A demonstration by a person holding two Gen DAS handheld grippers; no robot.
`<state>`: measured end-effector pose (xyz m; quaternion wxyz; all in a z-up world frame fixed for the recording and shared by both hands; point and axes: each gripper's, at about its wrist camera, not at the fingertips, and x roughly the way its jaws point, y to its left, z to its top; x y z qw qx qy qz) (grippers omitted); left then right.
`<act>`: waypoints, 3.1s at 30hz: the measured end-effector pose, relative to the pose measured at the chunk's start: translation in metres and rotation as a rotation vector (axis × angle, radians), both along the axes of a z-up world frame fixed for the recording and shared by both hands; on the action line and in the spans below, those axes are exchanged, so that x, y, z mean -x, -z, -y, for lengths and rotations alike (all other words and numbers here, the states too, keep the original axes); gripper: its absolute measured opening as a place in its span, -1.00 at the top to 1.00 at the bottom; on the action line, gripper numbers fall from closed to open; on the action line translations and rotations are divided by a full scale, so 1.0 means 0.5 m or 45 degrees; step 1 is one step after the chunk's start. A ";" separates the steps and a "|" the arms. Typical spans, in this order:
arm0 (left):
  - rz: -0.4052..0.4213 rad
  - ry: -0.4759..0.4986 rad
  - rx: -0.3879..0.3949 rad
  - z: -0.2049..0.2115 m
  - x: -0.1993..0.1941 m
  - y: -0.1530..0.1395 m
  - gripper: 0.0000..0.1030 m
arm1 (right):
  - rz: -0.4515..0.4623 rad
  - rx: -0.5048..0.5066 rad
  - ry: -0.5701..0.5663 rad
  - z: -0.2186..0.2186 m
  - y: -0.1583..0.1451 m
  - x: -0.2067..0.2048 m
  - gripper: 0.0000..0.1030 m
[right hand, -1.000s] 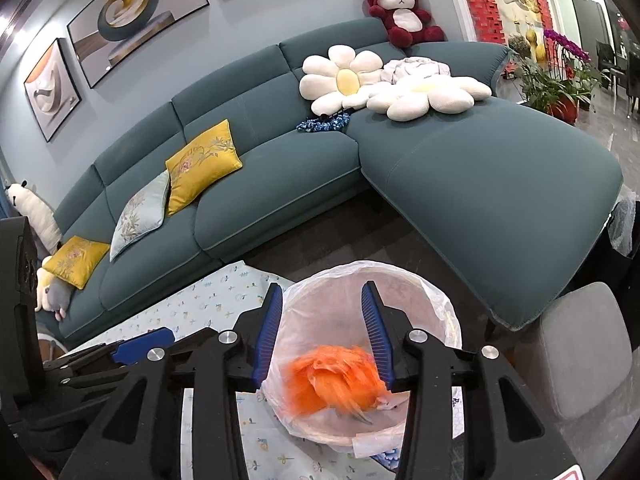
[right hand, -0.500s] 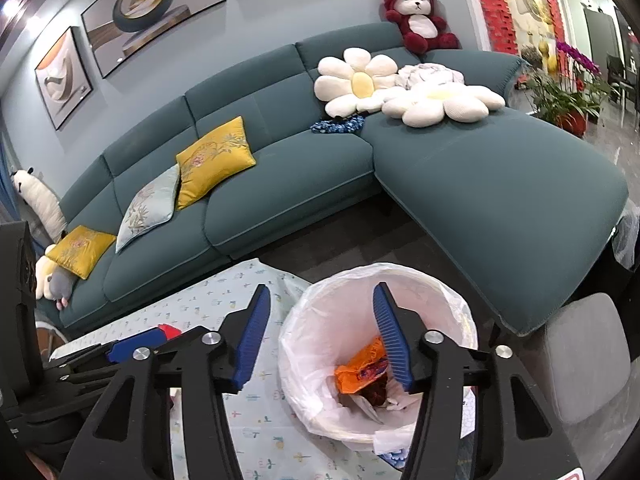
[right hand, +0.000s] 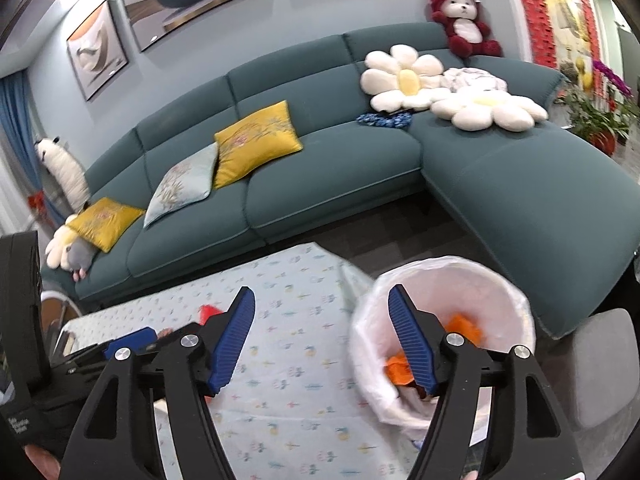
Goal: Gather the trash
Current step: 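Move both tools back over the table toward the red paper cups, then grasp a red paper cup with the right tool while the left tool grasps the other cup, then carry both red paper cups over the white bin with both tools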
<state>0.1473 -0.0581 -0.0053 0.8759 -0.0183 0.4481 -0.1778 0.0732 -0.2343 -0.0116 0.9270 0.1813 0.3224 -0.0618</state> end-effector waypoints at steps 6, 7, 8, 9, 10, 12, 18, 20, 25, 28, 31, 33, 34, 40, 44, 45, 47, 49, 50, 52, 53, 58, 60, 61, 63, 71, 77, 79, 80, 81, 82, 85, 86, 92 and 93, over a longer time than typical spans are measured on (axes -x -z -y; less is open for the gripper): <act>-0.007 -0.089 0.004 -0.093 -0.008 0.009 -0.59 | -0.032 0.006 -0.084 -0.090 0.009 -0.027 -0.31; -0.010 -0.103 0.002 -0.109 -0.008 0.013 -0.60 | -0.038 0.005 -0.098 -0.106 0.012 -0.032 -0.31; -0.015 -0.115 0.001 -0.124 -0.011 0.015 -0.60 | -0.043 0.005 -0.108 -0.117 0.014 -0.035 -0.32; -0.021 -0.131 0.000 -0.142 -0.014 0.019 -0.61 | -0.051 0.004 -0.120 -0.129 0.017 -0.040 -0.32; -0.027 -0.146 -0.002 -0.159 -0.015 0.024 -0.63 | -0.057 0.003 -0.131 -0.143 0.019 -0.044 -0.33; -0.032 -0.177 -0.010 -0.191 -0.017 0.033 -0.71 | -0.074 0.006 -0.159 -0.173 0.027 -0.053 -0.34; -0.089 -0.277 -0.032 -0.297 -0.025 0.083 -0.72 | -0.143 0.011 -0.236 -0.255 0.070 -0.082 -0.36; -0.124 -0.315 -0.036 -0.334 -0.030 0.109 -0.72 | -0.172 0.010 -0.256 -0.279 0.090 -0.092 -0.36; -0.204 -0.367 -0.051 -0.394 -0.040 0.167 -0.72 | -0.262 -0.002 -0.299 -0.332 0.153 -0.118 -0.36; -0.256 -0.389 -0.049 -0.420 -0.051 0.205 -0.72 | -0.317 -0.002 -0.319 -0.360 0.192 -0.134 -0.36; -0.316 -0.402 -0.030 -0.442 -0.065 0.245 -0.72 | -0.369 -0.005 -0.337 -0.379 0.228 -0.153 -0.36; -0.351 -0.400 -0.017 -0.450 -0.074 0.268 -0.72 | -0.397 -0.006 -0.343 -0.389 0.248 -0.164 -0.36; -0.368 -0.397 -0.014 -0.453 -0.078 0.279 -0.72 | -0.409 -0.006 -0.345 -0.394 0.258 -0.169 -0.36; -0.436 -0.382 0.006 -0.459 -0.103 0.335 -0.72 | -0.486 -0.011 -0.359 -0.414 0.317 -0.204 -0.36; -0.466 -0.373 0.045 -0.456 -0.113 0.359 -0.71 | -0.521 -0.025 -0.373 -0.427 0.349 -0.217 -0.35; -0.459 -0.381 0.060 -0.459 -0.115 0.361 -0.71 | -0.525 -0.040 -0.371 -0.426 0.357 -0.219 -0.35; -0.469 -0.380 0.101 -0.466 -0.119 0.365 -0.72 | -0.547 -0.060 -0.366 -0.423 0.373 -0.222 -0.35; -0.467 -0.378 0.126 -0.466 -0.120 0.367 -0.70 | -0.540 -0.094 -0.371 -0.419 0.382 -0.222 -0.35; -0.456 -0.366 0.128 -0.464 -0.119 0.366 -0.68 | -0.536 -0.114 -0.375 -0.419 0.385 -0.222 -0.35; -0.452 -0.343 0.151 -0.460 -0.119 0.365 -0.49 | -0.533 -0.141 -0.379 -0.418 0.390 -0.224 -0.35; -0.456 -0.328 0.165 -0.456 -0.118 0.364 -0.41 | -0.535 -0.162 -0.388 -0.419 0.394 -0.226 -0.32; -0.459 -0.313 0.216 -0.449 -0.116 0.360 -0.15 | -0.505 -0.210 -0.444 -0.433 0.394 -0.227 -0.01; -0.461 -0.321 0.230 -0.452 -0.113 0.358 -0.12 | -0.500 -0.213 -0.448 -0.434 0.389 -0.227 0.06; -0.459 -0.324 0.233 -0.453 -0.112 0.356 -0.06 | -0.495 -0.214 -0.442 -0.432 0.386 -0.226 0.12; -0.444 -0.331 0.240 -0.460 -0.106 0.345 0.10 | -0.487 -0.229 -0.423 -0.422 0.383 -0.225 0.25; -0.449 -0.231 0.238 -0.401 -0.098 0.313 0.52 | -0.448 -0.282 -0.385 -0.381 0.352 -0.208 0.48; -0.464 -0.167 0.182 -0.337 -0.081 0.313 0.48 | -0.433 -0.234 -0.383 -0.363 0.333 -0.181 0.49; -0.469 -0.155 0.172 -0.324 -0.077 0.313 0.47 | -0.434 -0.236 -0.356 -0.343 0.334 -0.169 0.49; -0.464 -0.152 0.165 -0.320 -0.074 0.311 0.47 | -0.435 -0.237 -0.347 -0.336 0.335 -0.165 0.49; -0.458 -0.149 0.159 -0.316 -0.071 0.309 0.50 | -0.435 -0.239 -0.334 -0.327 0.335 -0.160 0.49; -0.450 -0.146 0.150 -0.311 -0.069 0.305 0.56 | -0.434 -0.242 -0.321 -0.318 0.335 -0.156 0.49; -0.424 -0.134 0.124 -0.293 -0.064 0.292 0.59 | -0.412 -0.230 -0.283 -0.288 0.323 -0.142 0.49; -0.413 -0.127 0.119 -0.286 -0.062 0.286 0.59 | -0.401 -0.223 -0.276 -0.279 0.317 -0.138 0.49; -0.346 -0.085 0.088 -0.232 -0.057 0.240 0.60 | -0.338 -0.159 -0.247 -0.238 0.274 -0.119 0.49; -0.337 -0.078 0.087 -0.222 -0.058 0.233 0.60 | -0.324 -0.144 -0.241 -0.231 0.264 -0.117 0.49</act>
